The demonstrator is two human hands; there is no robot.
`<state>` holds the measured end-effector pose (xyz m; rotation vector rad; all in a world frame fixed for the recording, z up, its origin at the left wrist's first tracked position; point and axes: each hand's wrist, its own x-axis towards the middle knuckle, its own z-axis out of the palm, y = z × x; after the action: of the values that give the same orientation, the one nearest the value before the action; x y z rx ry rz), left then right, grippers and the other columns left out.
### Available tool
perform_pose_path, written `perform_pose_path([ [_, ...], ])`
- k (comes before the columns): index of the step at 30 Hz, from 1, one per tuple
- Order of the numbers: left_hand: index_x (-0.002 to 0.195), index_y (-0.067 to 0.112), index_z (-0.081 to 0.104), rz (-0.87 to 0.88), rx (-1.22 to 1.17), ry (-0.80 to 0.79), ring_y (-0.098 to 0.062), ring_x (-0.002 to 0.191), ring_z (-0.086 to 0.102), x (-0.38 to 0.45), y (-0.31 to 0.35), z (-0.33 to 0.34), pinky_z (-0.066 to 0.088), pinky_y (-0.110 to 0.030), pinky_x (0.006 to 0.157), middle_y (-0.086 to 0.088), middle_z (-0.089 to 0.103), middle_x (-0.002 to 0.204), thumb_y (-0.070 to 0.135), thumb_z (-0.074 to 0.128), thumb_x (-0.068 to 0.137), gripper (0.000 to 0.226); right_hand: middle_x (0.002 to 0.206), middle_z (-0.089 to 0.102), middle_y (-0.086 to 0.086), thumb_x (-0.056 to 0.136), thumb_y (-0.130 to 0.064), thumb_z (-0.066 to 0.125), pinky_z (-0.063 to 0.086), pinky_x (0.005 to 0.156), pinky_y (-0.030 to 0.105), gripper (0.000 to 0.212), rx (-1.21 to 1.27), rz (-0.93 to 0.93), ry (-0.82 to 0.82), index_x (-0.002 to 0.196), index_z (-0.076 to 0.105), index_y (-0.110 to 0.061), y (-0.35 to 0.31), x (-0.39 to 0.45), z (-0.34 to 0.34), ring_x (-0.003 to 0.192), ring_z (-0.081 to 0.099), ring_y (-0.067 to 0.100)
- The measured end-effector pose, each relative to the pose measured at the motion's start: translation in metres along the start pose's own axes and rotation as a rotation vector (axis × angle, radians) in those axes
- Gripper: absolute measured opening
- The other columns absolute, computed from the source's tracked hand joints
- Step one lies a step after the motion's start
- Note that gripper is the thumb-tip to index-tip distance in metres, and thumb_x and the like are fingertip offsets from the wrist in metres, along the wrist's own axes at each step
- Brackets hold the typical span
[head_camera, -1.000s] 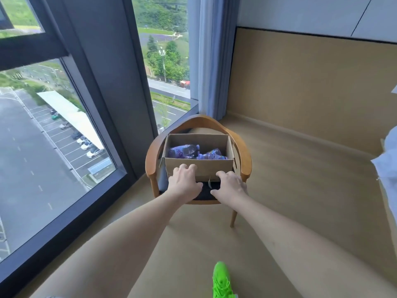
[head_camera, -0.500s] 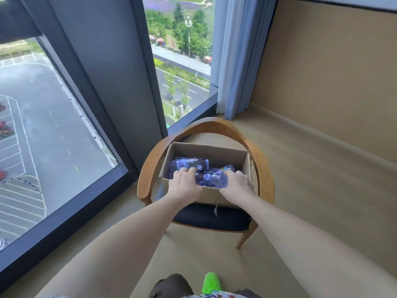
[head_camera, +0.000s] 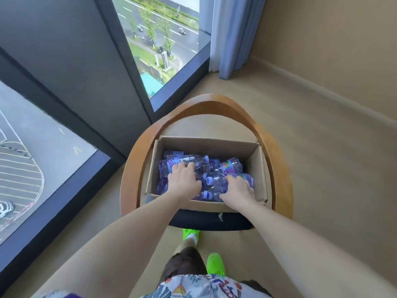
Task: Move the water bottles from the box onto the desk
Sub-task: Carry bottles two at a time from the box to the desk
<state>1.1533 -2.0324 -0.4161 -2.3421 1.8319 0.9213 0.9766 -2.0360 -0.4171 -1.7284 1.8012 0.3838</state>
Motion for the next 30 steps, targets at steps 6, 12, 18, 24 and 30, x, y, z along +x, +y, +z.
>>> perform_pose_path([
  [6,0.147,0.02,0.041,-0.012,0.108,-0.065,-0.035,0.141,0.031,0.073,-0.016,0.008,0.034,-0.05,0.11,-0.011,0.042,0.149,0.036,0.067,0.09,0.064,0.136,0.048,0.011,0.087,-0.027,0.069,0.039,0.105,0.048,0.054,-0.071,0.088,-0.078,0.135,0.047,-0.021,-0.007,0.059,0.022,0.13,0.042,0.033],
  [12,0.16,0.025,0.015,0.019,0.23,-0.192,-0.036,0.155,0.014,0.109,-0.04,0.03,0.009,-0.061,0.125,-0.011,0.024,0.166,0.028,0.078,0.083,0.1,0.147,0.037,0.009,0.077,-0.019,0.073,0.029,0.112,0.049,0.07,-0.256,-0.017,-0.028,0.14,0.042,-0.023,-0.002,0.096,0.043,0.137,0.032,0.03],
  [18,0.154,0.024,0.023,0.06,0.294,-0.138,-0.036,0.143,0.032,0.126,-0.048,0.051,0.019,-0.062,0.12,-0.01,0.04,0.151,0.045,0.082,0.075,0.101,0.141,0.043,0.011,0.074,-0.004,0.067,0.03,0.111,0.053,0.07,-0.338,-0.091,0.04,0.139,0.044,-0.019,0.016,0.109,0.066,0.132,0.039,0.035],
  [24,0.143,0.023,0.038,0.079,0.35,-0.094,-0.037,0.129,0.047,0.137,-0.042,0.06,0.032,-0.061,0.11,-0.01,0.051,0.137,0.05,0.086,0.068,0.094,0.126,0.054,0.014,0.06,0.004,0.068,0.037,0.104,0.056,0.068,-0.328,-0.092,0.134,0.125,0.056,-0.013,0.017,0.115,0.077,0.119,0.049,0.039],
  [30,0.138,0.026,0.042,0.111,0.236,-0.107,-0.034,0.124,0.051,0.14,-0.049,0.054,0.039,-0.055,0.102,-0.007,0.056,0.13,0.042,0.079,0.075,0.074,0.131,0.049,0.003,0.071,-0.007,0.073,0.035,0.103,0.047,0.07,-0.317,-0.131,0.082,0.135,0.049,-0.023,0.024,0.115,0.064,0.123,0.046,0.029],
])
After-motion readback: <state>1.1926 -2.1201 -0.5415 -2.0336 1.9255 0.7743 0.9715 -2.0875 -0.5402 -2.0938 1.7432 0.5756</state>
